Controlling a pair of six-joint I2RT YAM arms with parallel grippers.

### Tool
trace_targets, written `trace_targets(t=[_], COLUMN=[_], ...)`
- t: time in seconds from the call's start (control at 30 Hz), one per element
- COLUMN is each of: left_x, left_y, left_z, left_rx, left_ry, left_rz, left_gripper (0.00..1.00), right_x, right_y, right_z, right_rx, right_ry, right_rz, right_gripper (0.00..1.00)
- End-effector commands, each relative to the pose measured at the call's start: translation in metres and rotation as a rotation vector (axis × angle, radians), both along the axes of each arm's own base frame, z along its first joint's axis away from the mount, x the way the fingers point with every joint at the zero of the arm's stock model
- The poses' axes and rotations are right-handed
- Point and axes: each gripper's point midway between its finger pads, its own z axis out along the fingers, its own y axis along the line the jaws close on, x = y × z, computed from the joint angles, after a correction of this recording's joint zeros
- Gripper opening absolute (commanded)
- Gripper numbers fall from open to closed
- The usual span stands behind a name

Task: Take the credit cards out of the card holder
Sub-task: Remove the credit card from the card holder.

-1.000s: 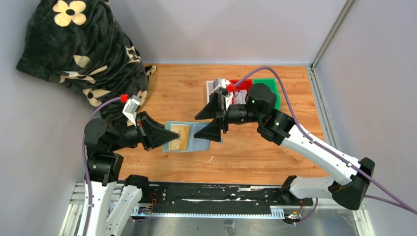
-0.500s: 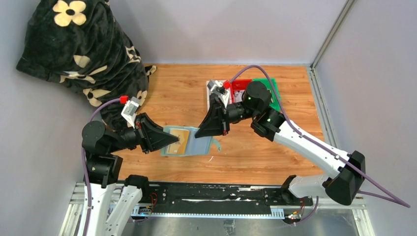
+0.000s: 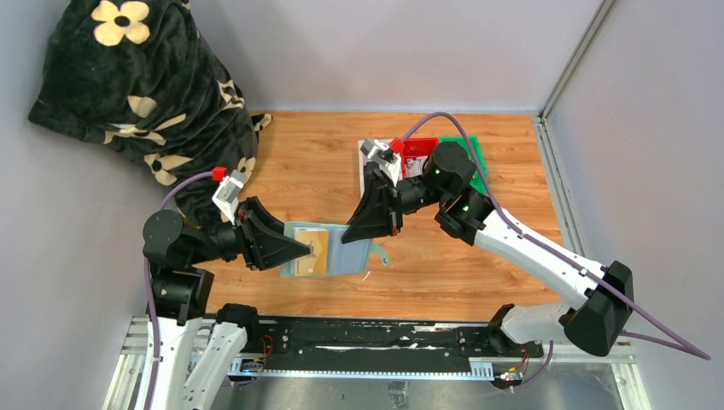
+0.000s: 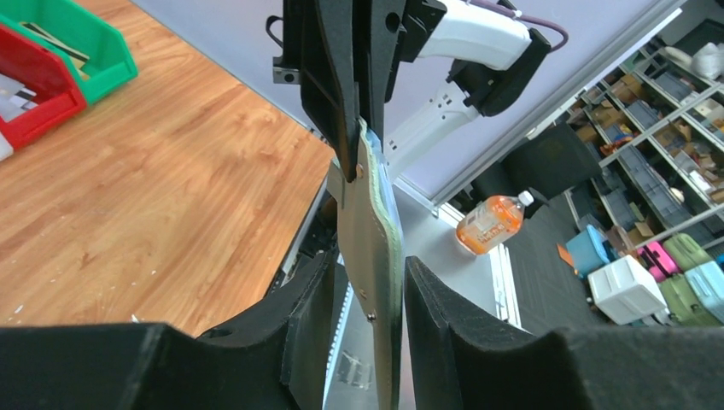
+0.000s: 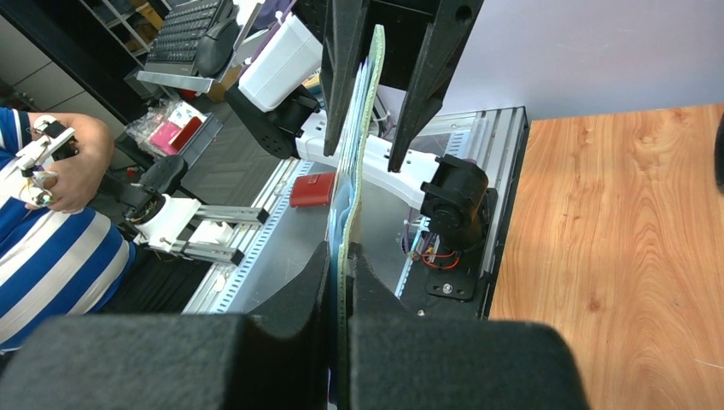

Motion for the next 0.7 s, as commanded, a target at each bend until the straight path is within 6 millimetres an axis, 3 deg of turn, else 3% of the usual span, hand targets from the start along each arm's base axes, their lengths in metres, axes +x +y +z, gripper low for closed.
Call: trace_targets(t=[0.0,0.27,0.57,0.67], left_x=[-0.015,-0.023,-0.018,-0.014], left_y=[-0.001,0.0,0.0,0.0], left_z=[-0.001,-0.004,-0.005,-0.006], left_rx=[0.004,0.011,0.013,0.011], left_ry=[0.003,-0.005,-0.01,-0.002], left_rz=[-0.067,-0.087,-0.071,-0.058], left_gripper=[0.41,0.42,0.17,0.13], right_x=[0.0,0.004,-0.002,-0.011], right_y=[-0.005,-0.003,-0.004,-0.001], right_z=[0.02,0.024,0.024,0.026], right_rx=[0.043,0.037,0.04,0.054], right_ry=[-0.039,-0.029,-0.032,-0.038], right_rz=[0.011,0.005,0.031,0.062], right_gripper=[0.0,0.0,0.0,0.0])
